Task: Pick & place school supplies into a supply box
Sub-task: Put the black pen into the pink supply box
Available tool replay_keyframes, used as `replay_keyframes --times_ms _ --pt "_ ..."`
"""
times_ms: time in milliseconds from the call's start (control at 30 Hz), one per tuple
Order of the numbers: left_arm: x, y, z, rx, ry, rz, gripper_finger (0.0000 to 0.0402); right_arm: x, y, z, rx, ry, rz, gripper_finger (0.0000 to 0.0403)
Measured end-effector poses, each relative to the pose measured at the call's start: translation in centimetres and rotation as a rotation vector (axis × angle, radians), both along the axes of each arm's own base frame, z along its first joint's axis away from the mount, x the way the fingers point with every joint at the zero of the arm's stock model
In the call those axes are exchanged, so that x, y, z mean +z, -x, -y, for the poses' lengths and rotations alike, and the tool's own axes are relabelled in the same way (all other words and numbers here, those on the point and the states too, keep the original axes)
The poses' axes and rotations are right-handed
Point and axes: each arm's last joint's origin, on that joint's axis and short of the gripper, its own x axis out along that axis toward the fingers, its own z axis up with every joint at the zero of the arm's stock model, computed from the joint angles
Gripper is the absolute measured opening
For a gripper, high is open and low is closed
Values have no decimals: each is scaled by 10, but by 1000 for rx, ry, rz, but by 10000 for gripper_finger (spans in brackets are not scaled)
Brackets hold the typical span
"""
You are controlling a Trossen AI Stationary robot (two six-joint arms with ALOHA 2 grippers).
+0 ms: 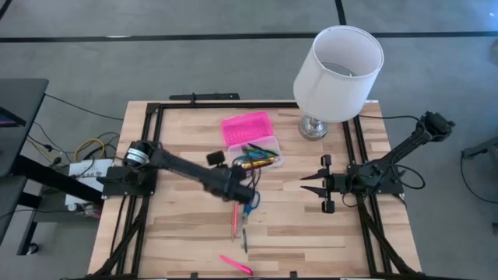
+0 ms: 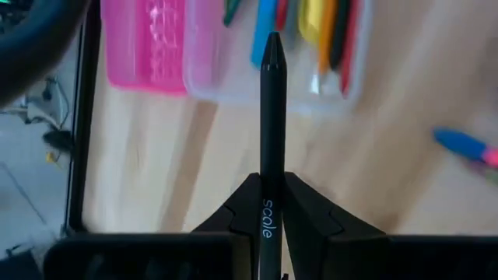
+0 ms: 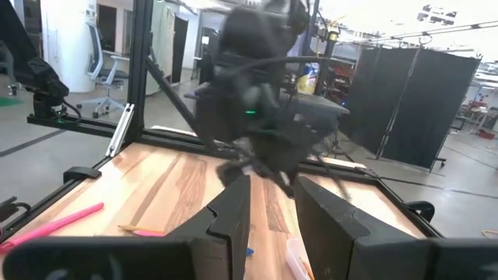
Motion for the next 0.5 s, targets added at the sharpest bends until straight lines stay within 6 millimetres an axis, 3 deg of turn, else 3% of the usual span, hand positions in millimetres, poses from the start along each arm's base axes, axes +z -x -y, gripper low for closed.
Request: replay_keyframes --times_ms 267,500 --pt "0 -33 -62 -50 27 144 28 -2 0 0 0 9 -14 98" --pt "3 -51 -101 -89 87 282 33 -2 0 0 0 12 -18 98"
